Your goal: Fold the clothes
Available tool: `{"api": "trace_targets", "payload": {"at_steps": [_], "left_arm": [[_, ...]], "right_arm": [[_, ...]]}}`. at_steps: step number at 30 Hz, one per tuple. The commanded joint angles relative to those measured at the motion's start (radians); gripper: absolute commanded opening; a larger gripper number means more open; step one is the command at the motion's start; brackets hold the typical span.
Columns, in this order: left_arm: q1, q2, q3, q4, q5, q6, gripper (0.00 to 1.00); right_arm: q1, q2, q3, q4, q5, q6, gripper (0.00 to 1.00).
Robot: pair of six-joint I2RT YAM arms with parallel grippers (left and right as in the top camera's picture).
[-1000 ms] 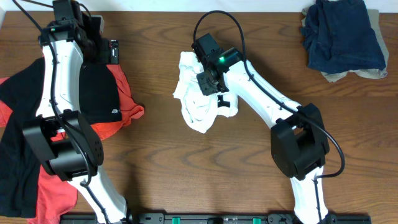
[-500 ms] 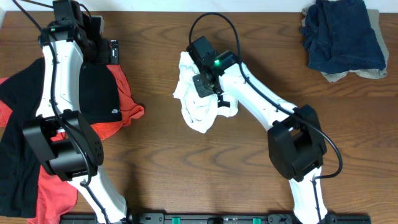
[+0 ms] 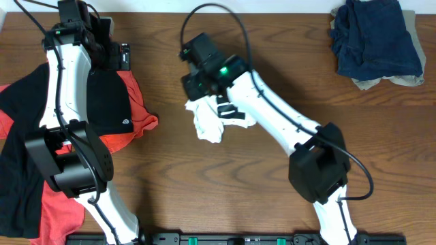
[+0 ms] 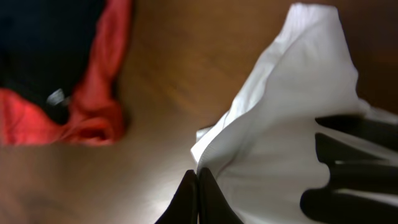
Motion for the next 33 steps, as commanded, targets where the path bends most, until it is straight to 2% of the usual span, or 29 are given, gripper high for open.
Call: {"api": "trace_targets", "payload": {"at_steps": [1,3,5,7,12,17,20,27,33], "left_arm": [[0.002,-0.005,-0.001,0.001,0.000,-0.010,0.99],[0.002,-0.005,-0.001,0.001,0.002,-0.010,0.99],[0.002,-0.005,-0.001,0.001,0.002,-0.010,0.99],[0.002,-0.005,-0.001,0.001,0.002,-0.010,0.99],[0.002,-0.005,-0.001,0.001,0.002,-0.010,0.99],[0.002,-0.005,-0.001,0.005,0.002,-0.010,0.99],[0.002,-0.005,-0.001,0.005,0.002,-0.010,0.99],[0.002,-0.005,-0.001,0.005,0.002,-0.010,0.99],[0.002,-0.005,-0.001,-0.003,0.002,-0.010,0.99]], "right_arm": [[0.039,0.019,0.013,-0.012,-0.043,-0.010,0.10],[0.041,0.018,0.014,-0.037,-0.043,-0.010,0.41],[0.032,0.015,0.014,-0.073,-0.043,-0.009,0.55],[0.011,0.004,0.014,-0.117,-0.044,-0.003,0.60],[-0.077,-0.035,0.014,-0.245,-0.045,0.002,0.60],[-0.101,-0.027,0.003,-0.332,-0.068,-0.038,0.49],[-0.071,-0.027,-0.023,-0.326,-0.065,-0.079,0.45],[0.035,-0.027,-0.071,-0.268,0.077,-0.080,0.46],[0.064,-0.026,-0.128,-0.201,0.147,-0.077,0.45]]}}
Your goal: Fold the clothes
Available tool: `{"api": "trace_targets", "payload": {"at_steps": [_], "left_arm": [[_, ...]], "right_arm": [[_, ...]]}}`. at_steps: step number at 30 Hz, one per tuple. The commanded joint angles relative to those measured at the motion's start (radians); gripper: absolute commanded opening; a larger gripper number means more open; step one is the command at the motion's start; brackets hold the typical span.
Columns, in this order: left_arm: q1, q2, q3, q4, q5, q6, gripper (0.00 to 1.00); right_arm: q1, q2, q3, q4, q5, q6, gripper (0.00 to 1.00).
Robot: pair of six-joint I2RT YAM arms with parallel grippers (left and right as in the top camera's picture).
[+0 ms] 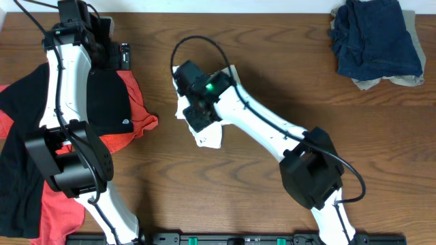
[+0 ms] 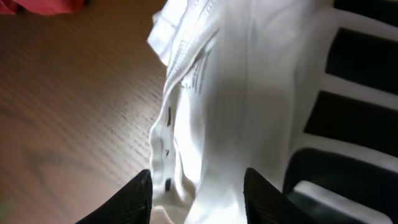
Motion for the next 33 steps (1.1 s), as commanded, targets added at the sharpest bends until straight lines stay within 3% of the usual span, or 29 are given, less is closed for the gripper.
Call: {"api": "trace_targets", "payload": {"at_steps": [1,11,18,21,27,33], "left_arm": [[0.002,-0.005,-0.001,-0.008,-0.002,-0.010,0.99],[0.002,-0.005,-0.001,-0.021,-0.002,-0.010,0.98],[0.002,-0.005,-0.001,-0.022,-0.002,-0.010,0.99],[0.002,-0.005,-0.001,-0.022,-0.002,-0.010,0.99],[0.002,-0.005,-0.001,-0.022,-0.002,-0.010,0.99],[0.002,-0.005,-0.001,-0.020,-0.002,-0.010,0.99]], "right_arm": [[-0.003,-0.028,-0.047,0.027,0.076,-0.014,0.44],[-0.004,-0.028,-0.110,0.093,0.105,-0.014,0.39],[-0.002,-0.036,-0.089,0.073,0.104,-0.014,0.18],[0.000,-0.050,-0.057,0.050,0.104,-0.014,0.01],[0.009,-0.054,-0.016,0.039,0.070,-0.015,0.01],[0.059,-0.054,0.002,0.040,-0.095,-0.085,0.01]]}}
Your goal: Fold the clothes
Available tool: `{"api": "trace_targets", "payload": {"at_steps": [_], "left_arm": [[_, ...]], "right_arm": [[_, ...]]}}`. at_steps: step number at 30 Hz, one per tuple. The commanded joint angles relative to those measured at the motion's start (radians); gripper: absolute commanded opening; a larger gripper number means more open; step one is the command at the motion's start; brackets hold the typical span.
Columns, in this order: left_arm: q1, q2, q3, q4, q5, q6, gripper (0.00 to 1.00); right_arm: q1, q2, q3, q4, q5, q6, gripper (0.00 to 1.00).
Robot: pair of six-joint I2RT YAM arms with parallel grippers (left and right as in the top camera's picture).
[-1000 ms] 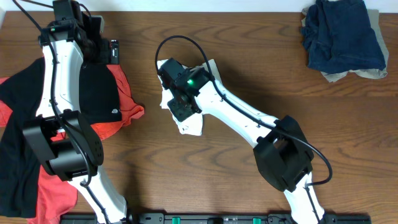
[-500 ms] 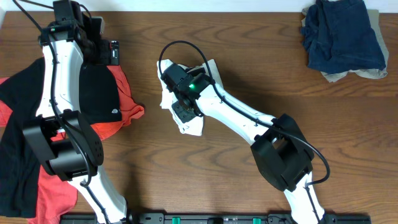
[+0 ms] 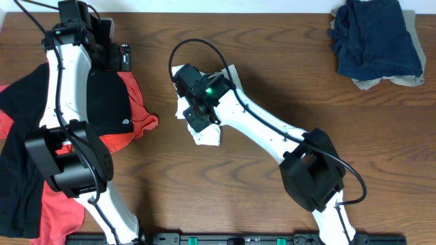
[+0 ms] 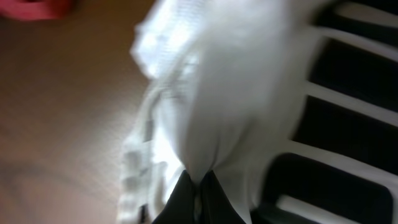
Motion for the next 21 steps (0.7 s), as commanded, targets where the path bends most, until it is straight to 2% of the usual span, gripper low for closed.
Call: {"api": "trace_targets", "payload": {"at_steps": [1,3,4,6,9,17,21], "left_arm": [[0.002,-0.005,-0.001,-0.003,-0.002,-0.010,0.99],[0.002,-0.005,-0.001,-0.003,-0.002,-0.010,0.99],[0.002,-0.005,-0.001,-0.003,-0.002,-0.010,0.99],[0.002,-0.005,-0.001,-0.004,-0.002,-0.010,0.99],[0.002,-0.005,-0.001,-0.004,-0.002,-0.010,0.99],[0.002,-0.005,-0.001,-0.004,-0.002,-0.010,0.99],[0.002,-0.005,-0.001,-0.003,-0.002,-0.010,0.99]], "right_arm": [[0.058,-0.036,0.028,0.000,-0.130,-0.061,0.01],[0.094,-0.036,0.028,-0.003,-0.174,-0.105,0.07],[0.106,-0.036,0.028,-0.007,-0.185,-0.119,0.18],[0.125,-0.036,0.028,-0.019,-0.180,-0.129,0.48],[0.109,-0.039,0.044,-0.049,-0.182,-0.105,0.64],[-0.090,-0.045,0.091,-0.175,-0.193,0.116,0.67],[-0.182,-0.042,0.061,-0.200,-0.273,0.127,0.63]]}}
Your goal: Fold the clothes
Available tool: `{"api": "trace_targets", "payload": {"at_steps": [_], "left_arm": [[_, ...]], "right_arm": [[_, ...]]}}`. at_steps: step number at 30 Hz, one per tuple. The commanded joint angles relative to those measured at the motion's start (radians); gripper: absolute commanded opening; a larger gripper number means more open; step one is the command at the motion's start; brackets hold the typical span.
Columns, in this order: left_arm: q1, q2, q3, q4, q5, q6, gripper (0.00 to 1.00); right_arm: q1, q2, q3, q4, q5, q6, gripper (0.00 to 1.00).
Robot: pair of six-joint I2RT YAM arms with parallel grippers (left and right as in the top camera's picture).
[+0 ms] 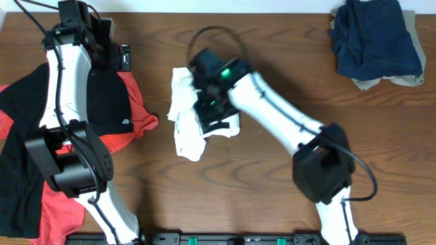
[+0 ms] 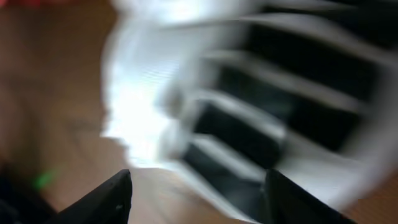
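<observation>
A white garment with black stripes (image 1: 187, 116) lies spread at the table's middle, running from near the top down toward the front. My right gripper (image 1: 212, 112) hangs over its right part, open and wide, nothing between its fingers (image 2: 112, 196). In the blurred right wrist view the striped cloth (image 2: 249, 106) lies just ahead of the jaws. My left gripper (image 1: 102, 41) sits at the far left by a black garment (image 1: 102, 102) on red cloth (image 1: 139, 119); its jaws are hidden.
A pile of dark blue clothes (image 1: 375, 41) over something tan lies at the back right corner. More black and red cloth (image 1: 27, 184) hangs off the left edge. Bare wooden table (image 1: 272, 197) shows at the front.
My right gripper was shut on the white cloth and is now open and wide. It has moved right, and the garment lies longer and more spread toward the front.
My right gripper was shut beside the bunched white garment. Then it stood open over the cloth further left. Then it was shut on the cloth near the garment's left edge. Now it is open and the garment is stretched out.
</observation>
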Motion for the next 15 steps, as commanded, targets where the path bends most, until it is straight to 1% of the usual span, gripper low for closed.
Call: {"api": "trace_targets", "payload": {"at_steps": [1,8,11,15], "left_arm": [[0.002,-0.005,-0.001,-0.003,-0.001,-0.010,0.99],[0.002,-0.005,-0.001,-0.003,-0.002,-0.010,0.99],[0.002,-0.005,-0.001,-0.003,-0.002,-0.010,0.99],[0.002,-0.004,-0.001,-0.005,-0.002,-0.010,0.99]], "right_arm": [[-0.047,-0.033,-0.026,-0.006,-0.076,0.055,0.63],[-0.051,-0.033,-0.172,0.017,-0.092,0.056,0.61],[-0.053,-0.033,-0.236,0.084,-0.092,0.087,0.59],[-0.069,-0.023,-0.312,0.172,-0.092,0.166,0.57]]}}
